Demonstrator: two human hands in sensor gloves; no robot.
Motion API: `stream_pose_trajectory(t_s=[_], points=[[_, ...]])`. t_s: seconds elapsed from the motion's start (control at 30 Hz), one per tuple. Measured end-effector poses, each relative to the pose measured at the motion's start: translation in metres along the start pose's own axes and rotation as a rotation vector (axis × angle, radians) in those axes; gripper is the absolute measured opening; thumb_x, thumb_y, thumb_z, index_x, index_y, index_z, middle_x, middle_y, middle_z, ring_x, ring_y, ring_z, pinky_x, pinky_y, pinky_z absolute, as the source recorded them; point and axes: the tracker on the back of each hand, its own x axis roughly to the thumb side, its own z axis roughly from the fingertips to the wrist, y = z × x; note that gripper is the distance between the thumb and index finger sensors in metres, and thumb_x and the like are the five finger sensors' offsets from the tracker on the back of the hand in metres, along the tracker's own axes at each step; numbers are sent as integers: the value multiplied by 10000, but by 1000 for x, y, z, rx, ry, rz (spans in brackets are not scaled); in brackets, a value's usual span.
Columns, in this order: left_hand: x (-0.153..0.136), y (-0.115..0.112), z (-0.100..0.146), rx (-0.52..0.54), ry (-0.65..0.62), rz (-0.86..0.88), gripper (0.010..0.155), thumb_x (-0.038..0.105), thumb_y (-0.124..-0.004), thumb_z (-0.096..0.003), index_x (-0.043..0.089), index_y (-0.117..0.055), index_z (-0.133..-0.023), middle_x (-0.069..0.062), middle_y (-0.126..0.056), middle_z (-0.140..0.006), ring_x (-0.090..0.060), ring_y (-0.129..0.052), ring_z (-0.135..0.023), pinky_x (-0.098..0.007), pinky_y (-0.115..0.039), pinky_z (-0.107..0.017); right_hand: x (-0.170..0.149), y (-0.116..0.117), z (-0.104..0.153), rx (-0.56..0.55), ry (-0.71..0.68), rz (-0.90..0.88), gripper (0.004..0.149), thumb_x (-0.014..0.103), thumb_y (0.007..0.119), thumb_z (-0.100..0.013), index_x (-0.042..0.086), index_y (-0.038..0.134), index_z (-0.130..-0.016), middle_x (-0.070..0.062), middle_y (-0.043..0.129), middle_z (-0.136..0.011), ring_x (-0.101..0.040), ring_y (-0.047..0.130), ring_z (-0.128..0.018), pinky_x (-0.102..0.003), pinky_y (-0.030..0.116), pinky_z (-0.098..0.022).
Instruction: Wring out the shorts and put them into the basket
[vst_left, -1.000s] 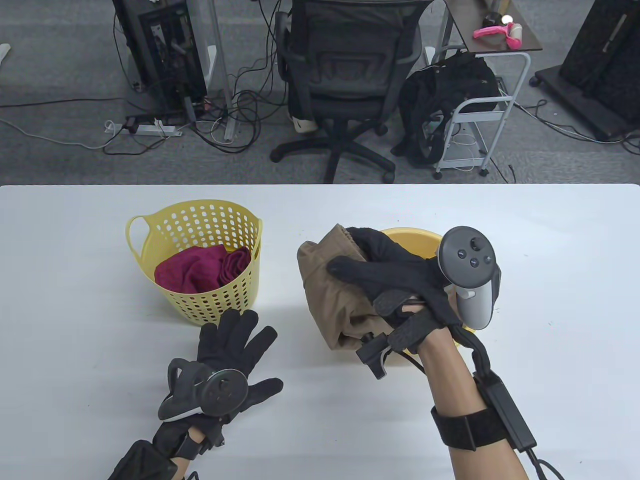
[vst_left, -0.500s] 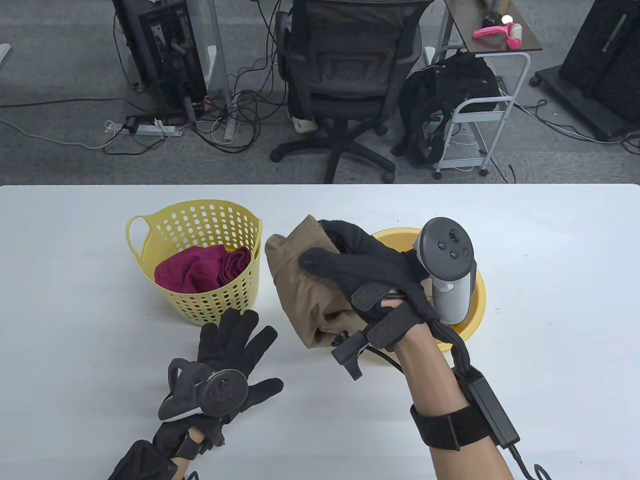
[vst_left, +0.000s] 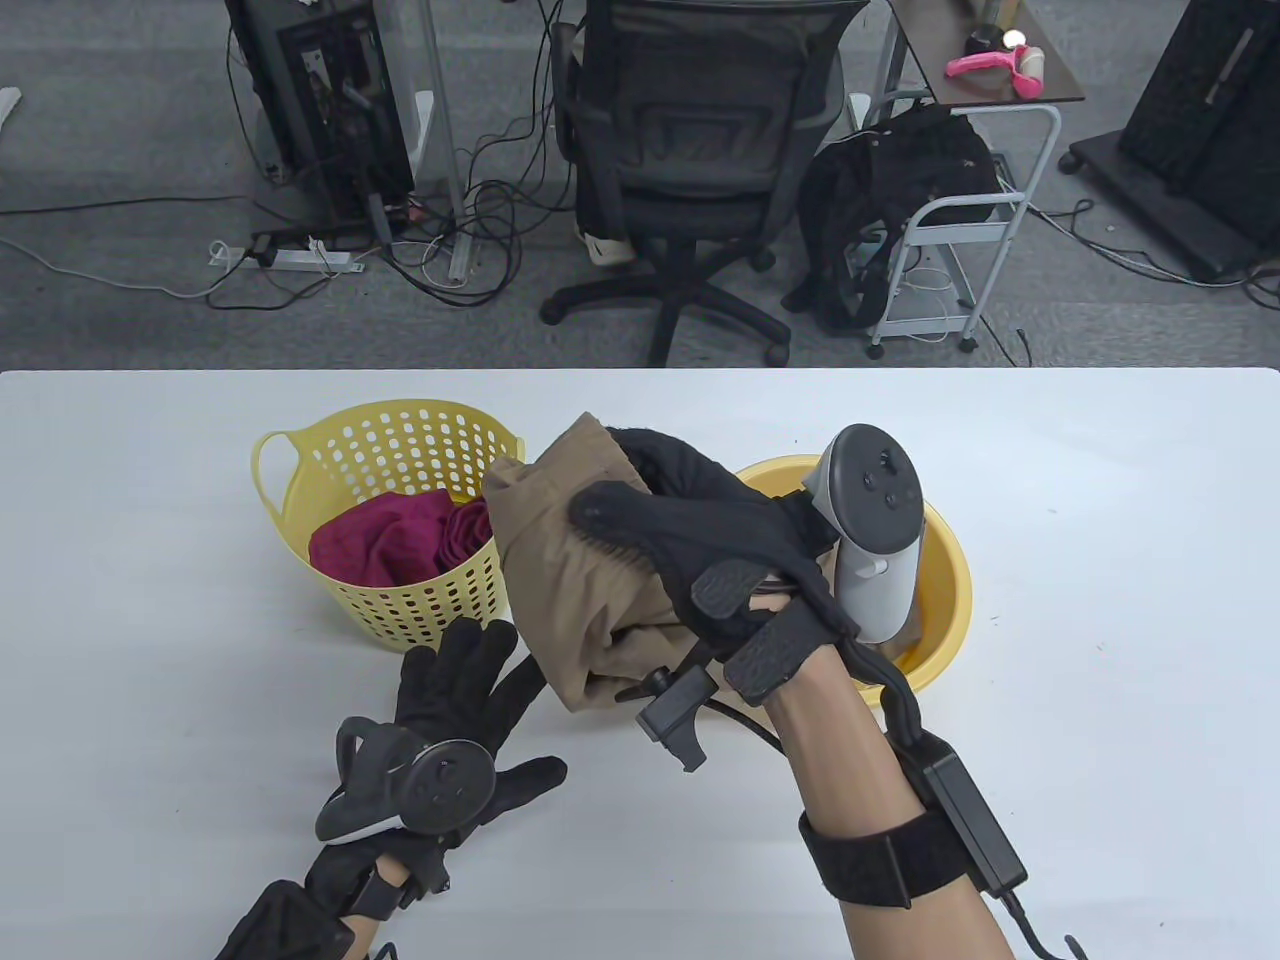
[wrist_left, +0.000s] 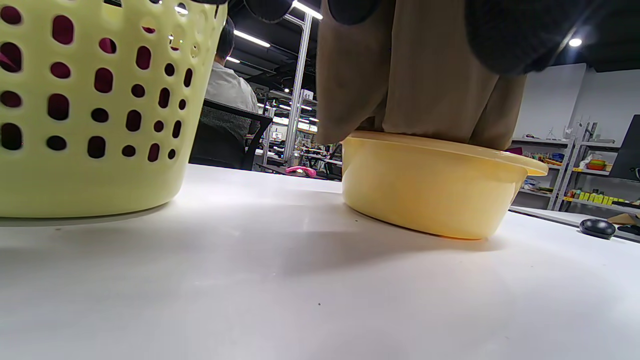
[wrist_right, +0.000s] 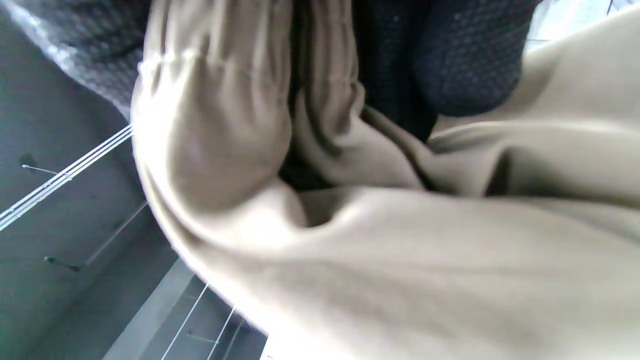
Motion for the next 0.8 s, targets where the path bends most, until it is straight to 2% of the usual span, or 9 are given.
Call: stream_pose_trajectory(t_s=[0.37, 0.6, 0.7, 0.8], points=[[0, 2, 1, 20, -7, 10, 896, 682, -733, -502, 240, -338, -1174, -265, -281, -1263, -612, -318, -1127, -792, -306, -673, 14, -1, 0, -8, -39, -21, 707, 576, 839, -551, 46, 649, -978, -165, 857, -837, -361, 969, -672, -471, 839, -531], [2, 1, 1, 8, -24, 12, 895, 683, -732, -500, 236, -347, -1174, -274, -294, -1261, -614, -326, -1127, -792, -312, -674, 14, -16, 2, -52, -32, 17, 708, 579, 842, -548, 49, 650, -977, -164, 859, -836, -360, 970, -671, -472, 838, -530], [3, 1, 1, 11, -29, 25, 949, 680, -748, -487, 146, -360, -1169, -347, -332, -1234, -651, -364, -1106, -793, -337, -670, 14, -24, 3, -74, -27, 32, 709, 580, 842, -548, 50, 650, -977, -163, 860, -835, -361, 969, -672, -472, 839, -530], [4, 1, 0, 14, -32, 76, 1060, 688, -762, -460, 39, -294, -1155, -393, -328, -1207, -681, -382, -1087, -794, -356, -664, 14, -30, 4, -89, -29, 41, 708, 581, 843, -547, 51, 651, -976, -163, 861, -832, -360, 969, -672, -471, 838, -532]])
